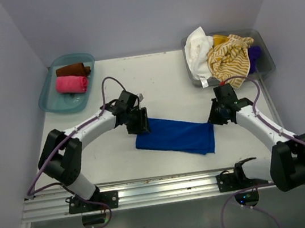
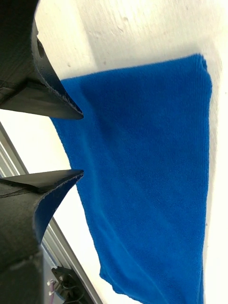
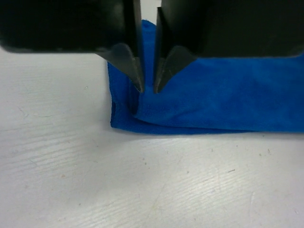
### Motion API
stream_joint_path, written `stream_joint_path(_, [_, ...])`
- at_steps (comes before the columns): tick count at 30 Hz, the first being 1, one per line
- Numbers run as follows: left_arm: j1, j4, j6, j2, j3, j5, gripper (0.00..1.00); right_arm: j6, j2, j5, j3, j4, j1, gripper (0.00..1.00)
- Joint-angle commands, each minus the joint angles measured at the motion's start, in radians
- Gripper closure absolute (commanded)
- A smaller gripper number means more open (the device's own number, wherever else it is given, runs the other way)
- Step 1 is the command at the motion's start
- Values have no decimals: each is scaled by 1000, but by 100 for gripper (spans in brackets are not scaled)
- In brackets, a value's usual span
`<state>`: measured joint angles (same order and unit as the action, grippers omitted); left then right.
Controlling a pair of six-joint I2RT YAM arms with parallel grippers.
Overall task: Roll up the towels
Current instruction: Fold the towel
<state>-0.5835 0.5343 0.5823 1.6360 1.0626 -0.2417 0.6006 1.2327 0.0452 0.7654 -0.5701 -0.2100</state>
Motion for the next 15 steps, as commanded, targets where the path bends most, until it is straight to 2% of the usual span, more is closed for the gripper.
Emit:
stream_joint_path(1, [5, -56, -24, 44, 27, -71, 50, -7, -15, -82, -44, 16, -2, 89])
stream_joint_path(5, [7, -83, -22, 85, 8, -84, 50, -24, 30, -128, -106, 67, -5, 91])
stream_joint_path(10, [7, -76, -25, 87, 16, -62, 51, -28, 135, -77, -118, 68, -5, 95])
stream_joint_path(15, [7, 13, -84, 117, 183, 51, 50, -33, 215, -48, -77, 88, -6, 95])
